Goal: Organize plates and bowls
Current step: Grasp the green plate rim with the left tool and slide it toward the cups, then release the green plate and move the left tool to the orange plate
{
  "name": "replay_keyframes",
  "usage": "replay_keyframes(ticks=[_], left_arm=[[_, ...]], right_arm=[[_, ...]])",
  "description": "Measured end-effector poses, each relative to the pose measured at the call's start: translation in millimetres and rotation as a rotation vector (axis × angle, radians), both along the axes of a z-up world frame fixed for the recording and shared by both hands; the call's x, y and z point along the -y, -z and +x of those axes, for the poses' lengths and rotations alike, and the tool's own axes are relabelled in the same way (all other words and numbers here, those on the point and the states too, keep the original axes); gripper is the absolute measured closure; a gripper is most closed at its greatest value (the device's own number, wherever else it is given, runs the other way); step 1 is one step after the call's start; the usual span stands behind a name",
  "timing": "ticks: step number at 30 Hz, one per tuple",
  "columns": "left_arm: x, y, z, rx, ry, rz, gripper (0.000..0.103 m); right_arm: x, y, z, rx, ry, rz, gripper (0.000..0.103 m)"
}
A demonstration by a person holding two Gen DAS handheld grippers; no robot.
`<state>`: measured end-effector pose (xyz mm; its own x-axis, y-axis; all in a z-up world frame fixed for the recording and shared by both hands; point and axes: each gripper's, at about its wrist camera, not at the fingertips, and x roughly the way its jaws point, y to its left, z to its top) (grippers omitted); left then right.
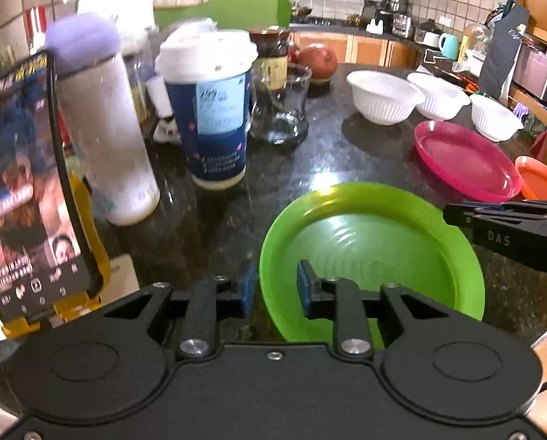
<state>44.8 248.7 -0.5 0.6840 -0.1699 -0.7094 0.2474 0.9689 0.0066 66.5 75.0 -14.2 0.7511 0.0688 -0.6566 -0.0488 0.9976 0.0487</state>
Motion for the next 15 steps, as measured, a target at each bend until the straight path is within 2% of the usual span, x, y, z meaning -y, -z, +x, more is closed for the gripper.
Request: replay_keyframes(ticks=[5, 7, 15], left_arm=[[13.1, -4.8, -1.6, 0.024, 0.036, -0.009, 0.063], [20.3, -7.5, -2.1, 0.034, 0.042, -0.015, 0.054], [64.0, -16.7, -4.5, 0.084, 0.058, -0.017, 0.053]], right_arm=[[11.3, -9.8, -12.9, 0.041, 0.020, 0.015, 0.086], [19.0, -13.5, -18.3, 0.054, 0.026, 0.027, 0.086], [74.7, -25.5, -35.4, 0.111, 0.066, 0.060, 0.082]])
